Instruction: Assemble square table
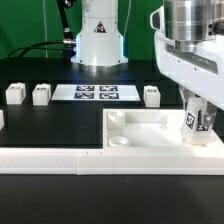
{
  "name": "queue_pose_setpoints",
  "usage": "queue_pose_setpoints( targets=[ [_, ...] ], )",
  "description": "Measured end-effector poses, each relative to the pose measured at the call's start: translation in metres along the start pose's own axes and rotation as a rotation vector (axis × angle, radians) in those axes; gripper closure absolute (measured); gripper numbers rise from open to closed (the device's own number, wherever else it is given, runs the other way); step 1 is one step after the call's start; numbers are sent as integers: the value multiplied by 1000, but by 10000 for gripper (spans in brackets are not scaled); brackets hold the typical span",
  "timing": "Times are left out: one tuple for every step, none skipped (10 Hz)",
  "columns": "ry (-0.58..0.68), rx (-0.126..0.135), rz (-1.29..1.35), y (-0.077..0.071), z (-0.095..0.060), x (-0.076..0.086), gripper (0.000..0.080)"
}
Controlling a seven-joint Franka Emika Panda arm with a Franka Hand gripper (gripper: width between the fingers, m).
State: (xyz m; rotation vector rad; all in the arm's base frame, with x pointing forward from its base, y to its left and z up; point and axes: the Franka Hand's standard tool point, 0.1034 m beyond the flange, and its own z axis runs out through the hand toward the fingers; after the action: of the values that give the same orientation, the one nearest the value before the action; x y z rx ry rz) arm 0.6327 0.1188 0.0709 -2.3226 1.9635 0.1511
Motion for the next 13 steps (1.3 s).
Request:
queue_pose_setpoints(
  targets=[
    [-1,0,52,0,0,0,506],
    [-1,0,87,0,0,0,506],
    [0,0,71,0,0,0,506],
    [0,0,70,0,0,0,401],
    [1,5,5,0,1,0,401],
    [16,9,-194,0,2,0,263],
    [51,-3,-401,-2,1,-3,182],
    [42,0,-419,-1,2,-4,182],
    [43,-3,-514,-1,2,-3,156],
    [43,-5,-600,-1,2,-3,151],
    [43,-6,-653,-1,2,-3,151],
    [57,-19,-814,-1,1,-3,150],
    [88,-50,-1044,0,0,-5,150]
  ],
)
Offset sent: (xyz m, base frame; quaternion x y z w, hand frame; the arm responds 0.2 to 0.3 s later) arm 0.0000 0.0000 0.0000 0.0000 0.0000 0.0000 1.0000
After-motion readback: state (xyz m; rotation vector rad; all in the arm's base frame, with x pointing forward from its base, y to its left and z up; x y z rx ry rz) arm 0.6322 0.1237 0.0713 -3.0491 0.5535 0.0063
